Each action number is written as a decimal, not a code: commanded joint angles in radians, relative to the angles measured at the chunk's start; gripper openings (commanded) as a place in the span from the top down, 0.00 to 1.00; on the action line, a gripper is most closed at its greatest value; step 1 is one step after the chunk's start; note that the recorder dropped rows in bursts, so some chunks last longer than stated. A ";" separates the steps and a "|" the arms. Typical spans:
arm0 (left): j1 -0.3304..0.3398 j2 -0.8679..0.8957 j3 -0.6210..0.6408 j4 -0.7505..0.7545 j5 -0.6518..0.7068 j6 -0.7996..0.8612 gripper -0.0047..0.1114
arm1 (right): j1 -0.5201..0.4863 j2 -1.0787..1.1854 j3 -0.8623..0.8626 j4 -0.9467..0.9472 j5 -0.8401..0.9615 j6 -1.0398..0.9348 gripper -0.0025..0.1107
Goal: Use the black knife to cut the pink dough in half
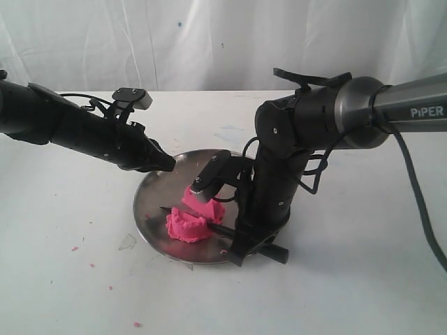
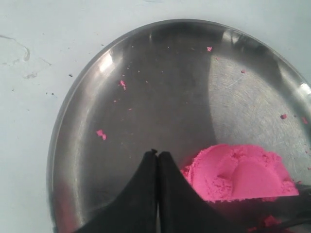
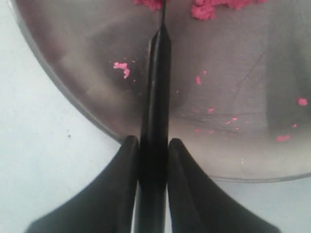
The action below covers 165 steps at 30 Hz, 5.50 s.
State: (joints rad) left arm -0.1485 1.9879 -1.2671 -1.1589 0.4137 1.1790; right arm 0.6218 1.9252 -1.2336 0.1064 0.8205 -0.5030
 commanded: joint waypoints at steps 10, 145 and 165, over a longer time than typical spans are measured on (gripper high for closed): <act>-0.004 -0.026 -0.003 -0.007 0.028 -0.017 0.96 | -0.005 -0.010 -0.002 -0.132 -0.062 0.154 0.98; 0.007 -1.288 0.630 0.172 -0.063 -0.239 0.96 | -0.262 -1.264 0.594 0.573 -0.526 0.119 0.98; 0.007 -1.288 0.630 0.172 -0.062 -0.239 0.96 | -0.265 -1.831 1.234 0.012 -0.793 0.503 0.98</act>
State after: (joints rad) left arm -0.1426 0.7105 -0.6426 -0.9725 0.3424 0.9452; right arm 0.3614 0.1511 -0.0106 0.1297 0.0123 0.0127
